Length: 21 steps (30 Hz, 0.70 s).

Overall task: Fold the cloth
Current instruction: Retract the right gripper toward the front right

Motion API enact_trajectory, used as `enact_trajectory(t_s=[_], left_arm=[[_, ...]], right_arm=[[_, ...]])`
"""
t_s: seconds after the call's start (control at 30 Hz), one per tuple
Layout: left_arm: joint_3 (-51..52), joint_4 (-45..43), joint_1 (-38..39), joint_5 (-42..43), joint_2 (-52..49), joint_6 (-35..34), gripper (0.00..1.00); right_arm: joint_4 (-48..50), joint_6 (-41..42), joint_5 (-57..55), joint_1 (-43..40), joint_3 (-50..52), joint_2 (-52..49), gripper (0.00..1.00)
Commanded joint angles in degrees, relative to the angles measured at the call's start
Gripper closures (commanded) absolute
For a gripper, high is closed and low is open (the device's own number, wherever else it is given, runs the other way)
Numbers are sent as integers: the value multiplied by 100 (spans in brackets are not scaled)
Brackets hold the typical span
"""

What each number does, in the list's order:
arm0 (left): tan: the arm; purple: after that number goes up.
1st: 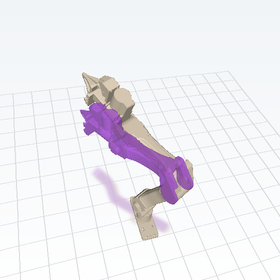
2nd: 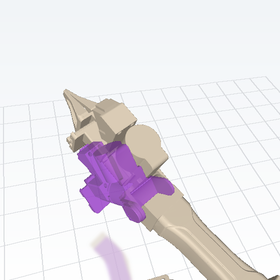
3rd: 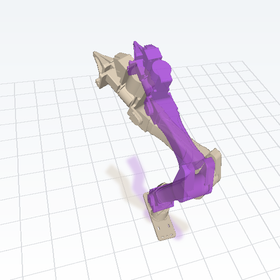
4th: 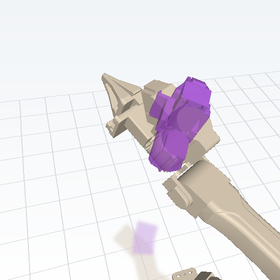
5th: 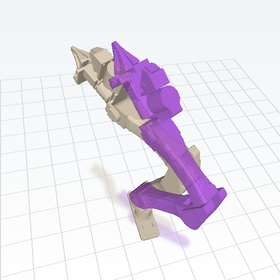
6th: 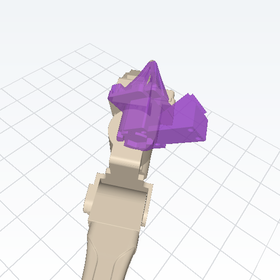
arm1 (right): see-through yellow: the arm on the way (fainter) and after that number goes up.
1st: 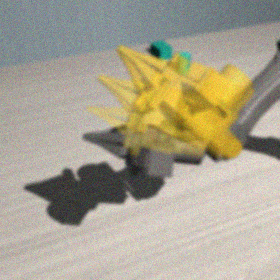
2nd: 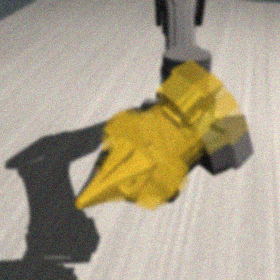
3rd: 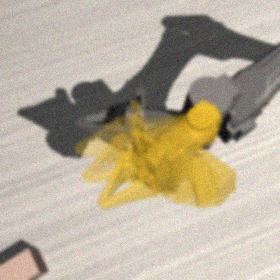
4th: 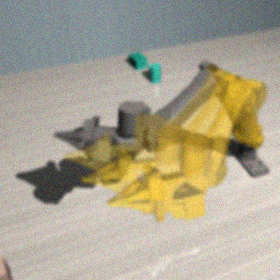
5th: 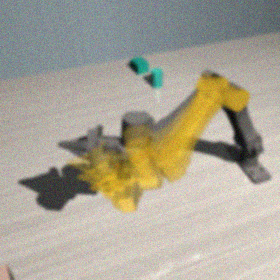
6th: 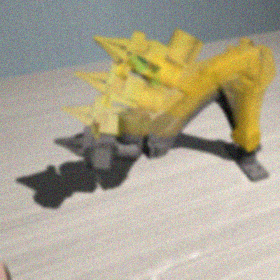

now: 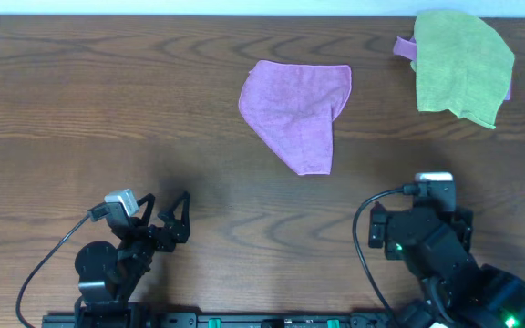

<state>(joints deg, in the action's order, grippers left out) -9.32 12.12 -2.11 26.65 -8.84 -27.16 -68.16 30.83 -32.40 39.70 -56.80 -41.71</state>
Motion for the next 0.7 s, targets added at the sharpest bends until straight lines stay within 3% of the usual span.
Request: enact_trajectory(t_s=[0.0, 0.1, 0.43, 0.67], left_arm=[[11, -44, -13, 173, 35, -37, 5], [11, -55, -13, 170, 35, -39, 5], [17, 9, -13, -396, 35, -31, 5], [17, 120, -13, -627, 35, -31, 5]], right_arm=[[107, 188, -149, -431, -13, 96, 1], [466, -33, -57, -1078, 59, 83, 1], [1644, -673, 1808, -3906, 433, -382, 1], [2111, -455, 2437, -4422, 1187, -656, 1]])
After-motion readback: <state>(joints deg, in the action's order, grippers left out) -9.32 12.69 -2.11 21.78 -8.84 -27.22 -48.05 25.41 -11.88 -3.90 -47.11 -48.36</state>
